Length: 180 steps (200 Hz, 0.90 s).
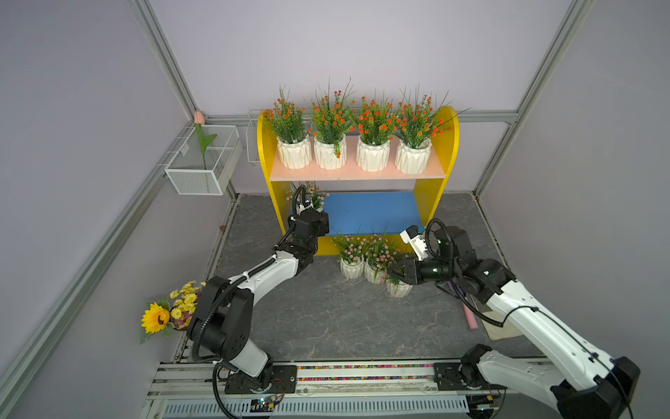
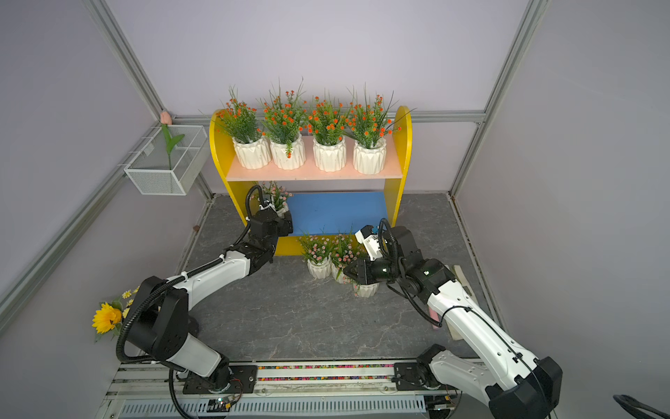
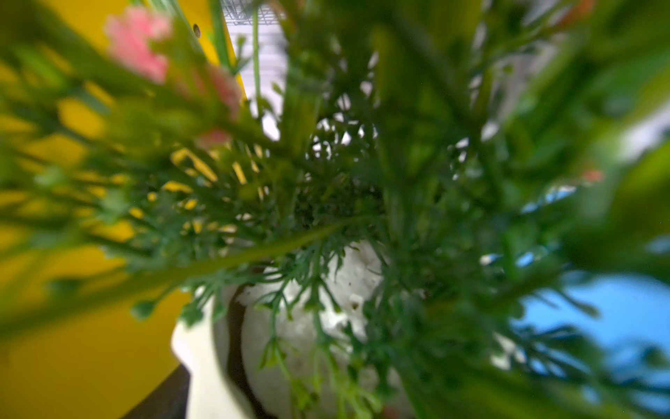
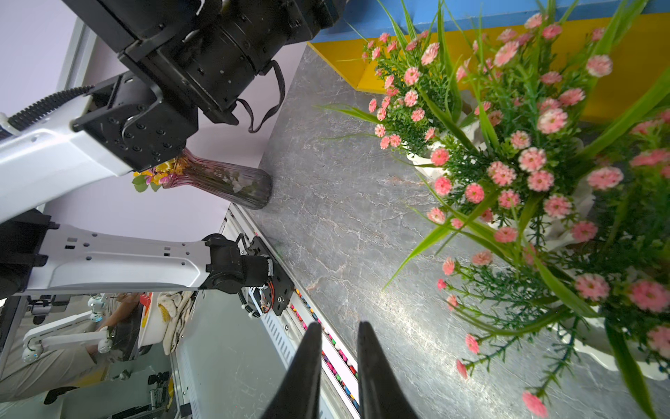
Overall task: Place the baby's breath potted plants on the rack by color
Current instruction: Place the baby's breath potted plant on the rack.
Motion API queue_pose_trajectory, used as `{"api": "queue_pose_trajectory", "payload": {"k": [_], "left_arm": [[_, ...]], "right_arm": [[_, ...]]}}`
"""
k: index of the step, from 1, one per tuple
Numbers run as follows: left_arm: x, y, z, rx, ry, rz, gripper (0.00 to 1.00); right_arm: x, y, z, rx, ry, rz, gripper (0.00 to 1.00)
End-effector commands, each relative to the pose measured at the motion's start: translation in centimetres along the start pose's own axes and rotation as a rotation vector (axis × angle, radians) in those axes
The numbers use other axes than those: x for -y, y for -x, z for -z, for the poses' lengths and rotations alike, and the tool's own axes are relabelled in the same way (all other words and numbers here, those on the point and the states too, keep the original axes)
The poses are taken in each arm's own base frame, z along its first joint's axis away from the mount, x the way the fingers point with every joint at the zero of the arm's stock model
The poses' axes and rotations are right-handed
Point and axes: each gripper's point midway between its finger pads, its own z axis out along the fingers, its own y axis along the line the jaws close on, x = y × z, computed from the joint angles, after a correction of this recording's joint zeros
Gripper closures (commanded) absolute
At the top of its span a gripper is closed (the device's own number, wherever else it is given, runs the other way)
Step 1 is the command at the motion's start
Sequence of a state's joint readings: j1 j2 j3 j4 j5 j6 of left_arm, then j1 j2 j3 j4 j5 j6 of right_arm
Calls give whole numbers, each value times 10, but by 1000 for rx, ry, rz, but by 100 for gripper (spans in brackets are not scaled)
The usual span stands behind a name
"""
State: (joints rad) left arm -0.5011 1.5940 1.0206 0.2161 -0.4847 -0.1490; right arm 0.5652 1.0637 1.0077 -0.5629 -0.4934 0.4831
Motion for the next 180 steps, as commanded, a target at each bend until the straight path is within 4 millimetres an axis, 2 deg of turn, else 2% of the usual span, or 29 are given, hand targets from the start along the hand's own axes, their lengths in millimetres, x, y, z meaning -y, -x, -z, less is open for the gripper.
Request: {"api": "queue_pose_trajectory", "payload": {"k": [1, 65, 118, 145, 160, 180], "left_arm": [[0, 39, -3, 95, 15, 90, 61], [-3, 30, -15, 52, 59, 108, 57], [-5, 23, -21, 25, 87, 111, 42], [-6, 21, -22, 22, 95, 112, 38], [-6, 21, -22, 20, 99, 114, 32], [-8, 20, -23, 19, 110, 118, 17]], "right_arm": [[3, -3, 4, 10, -9, -17, 78], [6, -6, 6, 15, -14, -24, 77], [9, -9, 6, 15, -21, -28, 76], [10, -10, 7, 17, -22, -28, 76], [11, -11, 7, 17, -25, -30, 76], [12, -12, 7, 16, -26, -33, 74]]}}
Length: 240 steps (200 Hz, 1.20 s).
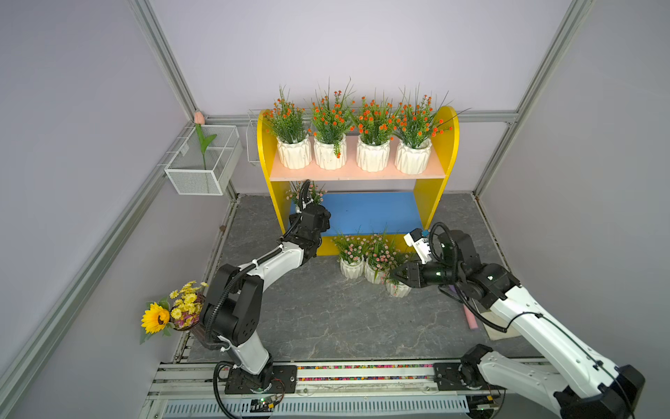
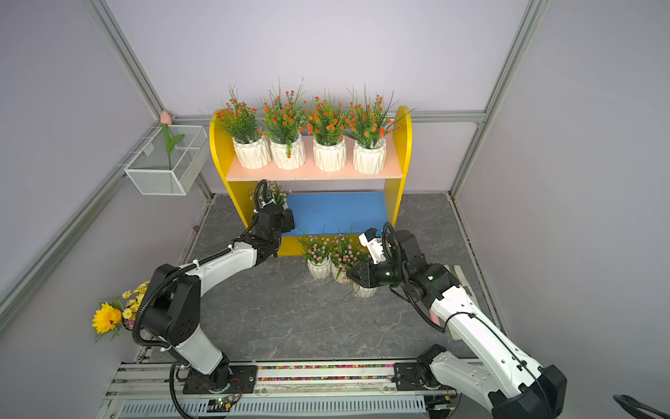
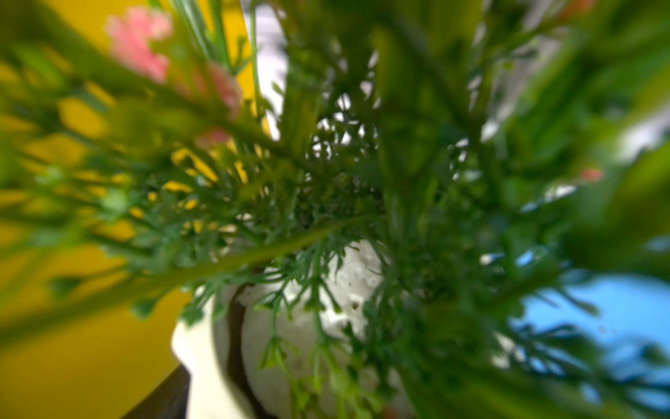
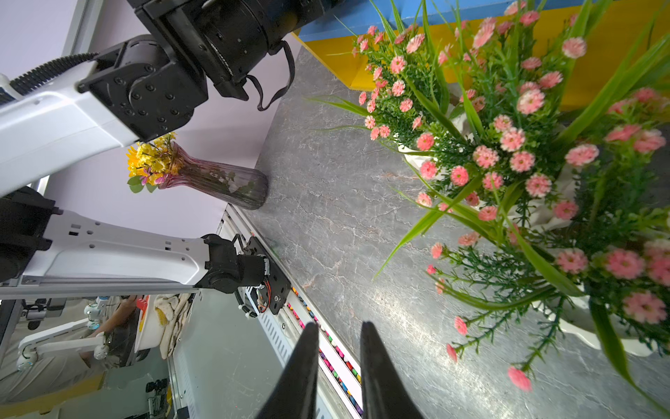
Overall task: Place the baby's breath potted plants on the rack by color
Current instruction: Place the baby's breath potted plant on the rack.
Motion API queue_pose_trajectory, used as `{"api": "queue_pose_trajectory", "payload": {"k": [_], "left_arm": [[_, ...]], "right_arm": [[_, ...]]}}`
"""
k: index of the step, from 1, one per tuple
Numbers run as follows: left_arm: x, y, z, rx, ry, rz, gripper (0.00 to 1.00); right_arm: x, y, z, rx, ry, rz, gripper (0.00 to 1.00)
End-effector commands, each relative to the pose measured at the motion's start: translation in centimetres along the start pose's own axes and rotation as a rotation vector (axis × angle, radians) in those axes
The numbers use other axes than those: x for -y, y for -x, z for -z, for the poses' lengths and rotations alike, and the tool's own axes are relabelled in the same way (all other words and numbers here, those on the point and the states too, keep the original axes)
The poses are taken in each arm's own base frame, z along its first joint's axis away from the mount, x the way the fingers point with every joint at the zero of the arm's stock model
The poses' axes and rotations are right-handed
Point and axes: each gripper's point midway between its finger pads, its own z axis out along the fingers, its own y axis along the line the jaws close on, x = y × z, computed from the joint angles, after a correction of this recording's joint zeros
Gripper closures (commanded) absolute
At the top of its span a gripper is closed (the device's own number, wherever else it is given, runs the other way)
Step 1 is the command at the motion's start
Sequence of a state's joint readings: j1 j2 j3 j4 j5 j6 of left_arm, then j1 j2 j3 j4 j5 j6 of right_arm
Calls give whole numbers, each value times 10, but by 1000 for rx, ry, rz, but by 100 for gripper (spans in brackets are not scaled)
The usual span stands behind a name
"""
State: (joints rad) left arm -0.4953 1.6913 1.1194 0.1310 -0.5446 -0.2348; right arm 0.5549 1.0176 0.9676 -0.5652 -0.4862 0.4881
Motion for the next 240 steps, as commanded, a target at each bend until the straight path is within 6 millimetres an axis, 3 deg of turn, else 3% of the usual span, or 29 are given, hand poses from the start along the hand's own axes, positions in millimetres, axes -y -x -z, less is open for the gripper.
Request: {"api": "queue_pose_trajectory", "payload": {"k": [1, 20, 41, 86, 143, 226, 240], "left_arm": [[-3, 31, 0, 75, 28, 76, 17], [-5, 32, 1, 76, 40, 83, 4], [-5, 33, 2, 74, 39, 82, 0], [-4, 46, 15, 88, 0, 97, 0], [2, 49, 38, 83, -109, 107, 0], [14, 13, 69, 8, -238, 115, 0], [17, 6, 78, -1, -263, 106, 0]], "right_arm": [[7, -5, 2, 4, -16, -23, 74], [7, -5, 3, 8, -17, -23, 73], [8, -5, 4, 11, -18, -23, 73], [10, -6, 5, 17, -22, -23, 72], [17, -8, 8, 23, -41, -29, 71], [41, -21, 24, 39, -151, -44, 71], [54, -35, 20, 15, -185, -71, 71]]}}
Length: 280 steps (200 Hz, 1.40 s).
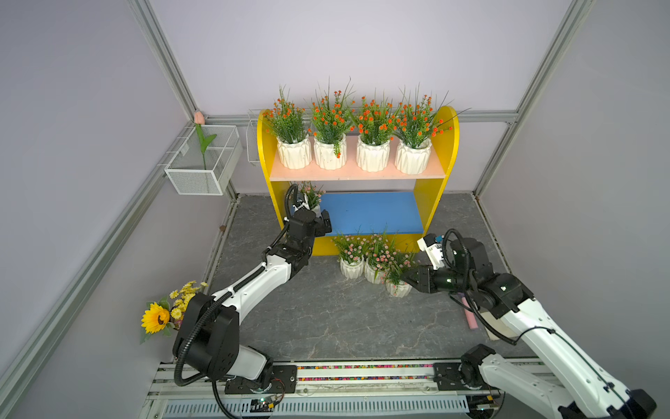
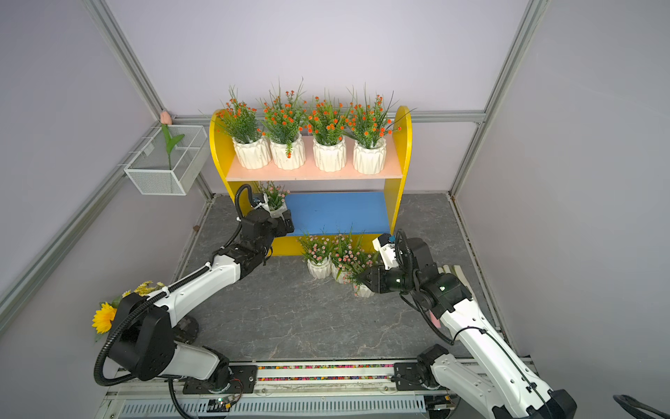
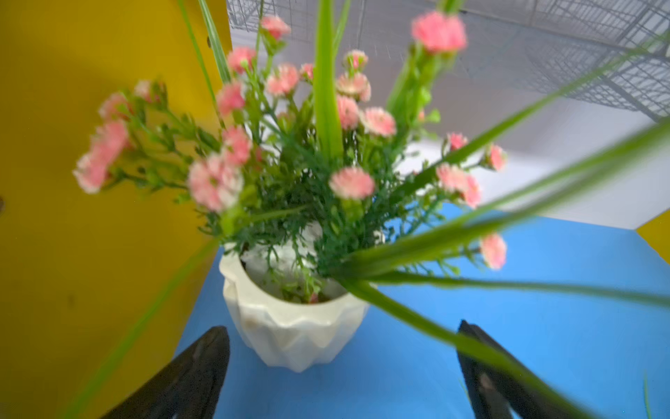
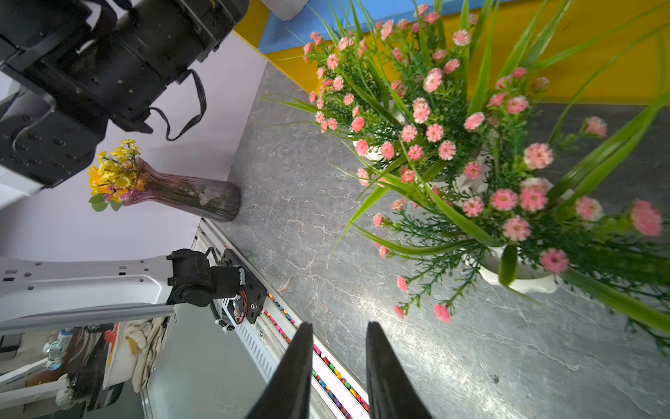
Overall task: Place the baby's breath potted plants on the rack by color
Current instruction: Place the baby's breath potted plant on the rack.
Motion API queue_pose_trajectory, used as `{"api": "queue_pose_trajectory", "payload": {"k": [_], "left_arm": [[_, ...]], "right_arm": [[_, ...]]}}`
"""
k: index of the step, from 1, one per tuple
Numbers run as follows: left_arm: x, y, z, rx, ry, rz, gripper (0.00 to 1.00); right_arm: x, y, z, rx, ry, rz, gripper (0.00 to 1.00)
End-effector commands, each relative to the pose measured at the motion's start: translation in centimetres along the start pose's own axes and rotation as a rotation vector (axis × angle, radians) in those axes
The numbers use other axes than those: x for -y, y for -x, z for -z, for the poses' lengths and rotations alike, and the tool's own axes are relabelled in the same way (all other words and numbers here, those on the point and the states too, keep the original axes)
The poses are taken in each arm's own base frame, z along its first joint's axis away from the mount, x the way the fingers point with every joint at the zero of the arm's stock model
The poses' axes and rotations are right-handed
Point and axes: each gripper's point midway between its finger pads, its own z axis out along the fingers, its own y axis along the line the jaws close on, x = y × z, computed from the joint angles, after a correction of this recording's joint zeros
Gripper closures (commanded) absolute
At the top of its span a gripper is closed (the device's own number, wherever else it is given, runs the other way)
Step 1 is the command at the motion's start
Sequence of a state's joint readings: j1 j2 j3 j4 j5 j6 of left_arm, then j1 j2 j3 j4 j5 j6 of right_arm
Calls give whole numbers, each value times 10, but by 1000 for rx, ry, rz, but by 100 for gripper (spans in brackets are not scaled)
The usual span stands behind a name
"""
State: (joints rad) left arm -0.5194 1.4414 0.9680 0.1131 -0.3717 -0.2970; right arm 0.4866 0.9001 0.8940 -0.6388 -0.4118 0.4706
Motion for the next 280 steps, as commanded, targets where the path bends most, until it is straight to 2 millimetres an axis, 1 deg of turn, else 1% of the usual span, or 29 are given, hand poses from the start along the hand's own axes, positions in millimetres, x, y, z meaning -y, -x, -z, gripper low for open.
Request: {"api": "queue_pose_trajectory", "payload": {"k": [1, 29, 45, 78, 110, 138, 170, 184, 202, 219, 248, 280], "left_arm": [[10, -8, 15, -18, -57, 19, 0], [21, -23, 37, -27, -109, 0, 0], [28, -30, 51, -24, -147, -10, 0], [29, -42, 76, -17, -202, 2, 0], [27, -57, 92, -19, -242, 19, 1], [22, -73, 98, -42, -246, 39, 1], [24, -92, 102, -68, -276, 53, 2], [28, -101, 105, -82, -295, 55, 2], [37, -109, 109, -89, -323, 38, 3], [50, -116, 115, -89, -362, 0, 3], [68, -125, 124, -93, -416, -69, 3], [80, -135, 132, -99, -458, -116, 3]], "right_arm": [[24, -22, -3, -42, -75, -32, 71], [43, -38, -1, -46, -144, -60, 71], [50, -45, -1, -45, -160, -76, 71], [65, -59, -5, -43, -193, -112, 71], [82, -67, -16, -54, -236, -134, 71], [94, -69, -27, -55, -260, -146, 72], [111, -66, -31, -44, -339, -140, 72], [116, -62, -34, -30, -360, -136, 70], [119, -56, -36, -14, -378, -129, 69], [123, -48, -38, 5, -401, -121, 66], [129, -37, -44, 14, -433, -106, 66], [132, -23, -51, 32, -439, -99, 66]]}}
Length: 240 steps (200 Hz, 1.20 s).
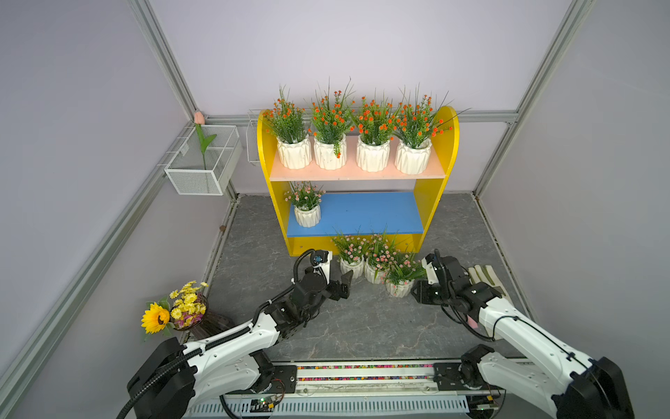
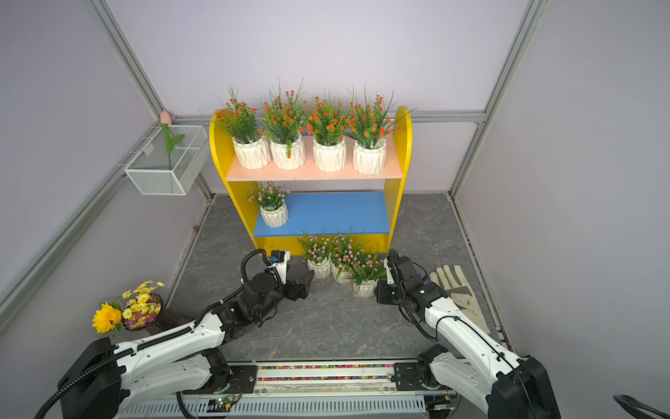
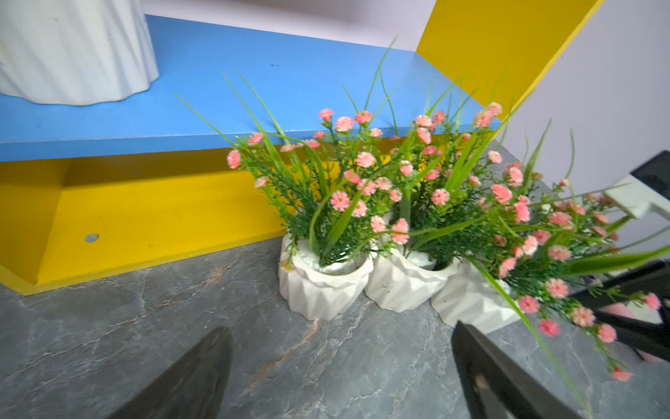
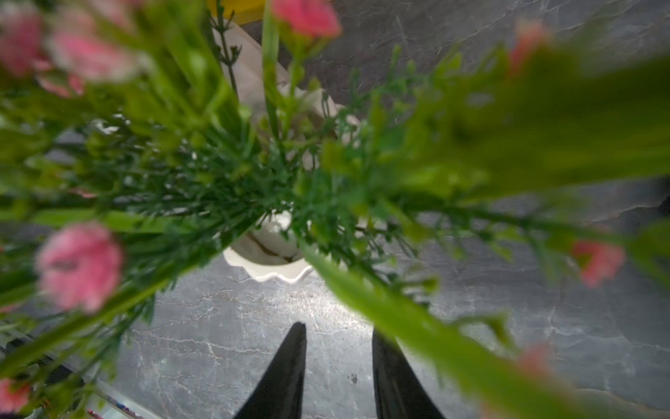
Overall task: Place the baby's breath potted plants on the rack by color
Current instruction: Place the baby's breath potted plant on the rack, then pick up the baby's breath potted plant from the center of the board.
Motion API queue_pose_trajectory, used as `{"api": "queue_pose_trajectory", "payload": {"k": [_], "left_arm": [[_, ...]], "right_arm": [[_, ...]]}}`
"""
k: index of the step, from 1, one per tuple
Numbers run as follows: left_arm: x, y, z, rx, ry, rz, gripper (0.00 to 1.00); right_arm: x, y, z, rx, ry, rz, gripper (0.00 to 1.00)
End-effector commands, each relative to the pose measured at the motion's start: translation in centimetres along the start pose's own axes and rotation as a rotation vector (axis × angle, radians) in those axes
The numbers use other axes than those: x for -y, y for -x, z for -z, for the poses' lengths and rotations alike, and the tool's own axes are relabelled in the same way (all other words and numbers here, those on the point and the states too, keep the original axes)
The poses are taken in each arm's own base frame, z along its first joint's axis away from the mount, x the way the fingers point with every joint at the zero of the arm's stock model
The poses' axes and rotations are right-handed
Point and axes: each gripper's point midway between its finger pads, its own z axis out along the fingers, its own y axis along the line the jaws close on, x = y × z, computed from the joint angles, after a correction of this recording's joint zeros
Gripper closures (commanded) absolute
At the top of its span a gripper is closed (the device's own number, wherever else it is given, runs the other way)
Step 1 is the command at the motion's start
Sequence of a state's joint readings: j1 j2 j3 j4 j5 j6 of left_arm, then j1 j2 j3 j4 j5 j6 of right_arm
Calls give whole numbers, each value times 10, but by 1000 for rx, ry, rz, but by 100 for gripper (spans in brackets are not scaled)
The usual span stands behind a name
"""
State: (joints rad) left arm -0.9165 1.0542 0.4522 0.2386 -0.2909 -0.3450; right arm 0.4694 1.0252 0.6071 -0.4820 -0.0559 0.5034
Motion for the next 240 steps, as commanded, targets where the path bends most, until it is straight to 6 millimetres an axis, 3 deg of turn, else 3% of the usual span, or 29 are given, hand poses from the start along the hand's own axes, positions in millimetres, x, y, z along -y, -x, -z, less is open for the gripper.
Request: {"api": "queue_pose_trajectory", "payload": {"k": [1, 76, 209, 240], "left_arm": [[6, -4, 0, 10, -17, -33, 3], [14, -19, -4, -27, -50, -43, 4], [31, -21, -3, -34, -94, -96, 3], [35, -24, -4, -47, -98, -114, 1]], "right_arm": [[-5, 27, 1, 77, 1, 5, 66], [-6, 41, -9, 77, -20, 14, 70], [10, 38, -34, -53, -119, 27, 76], [10, 37, -36, -87, -127, 37, 83]]}}
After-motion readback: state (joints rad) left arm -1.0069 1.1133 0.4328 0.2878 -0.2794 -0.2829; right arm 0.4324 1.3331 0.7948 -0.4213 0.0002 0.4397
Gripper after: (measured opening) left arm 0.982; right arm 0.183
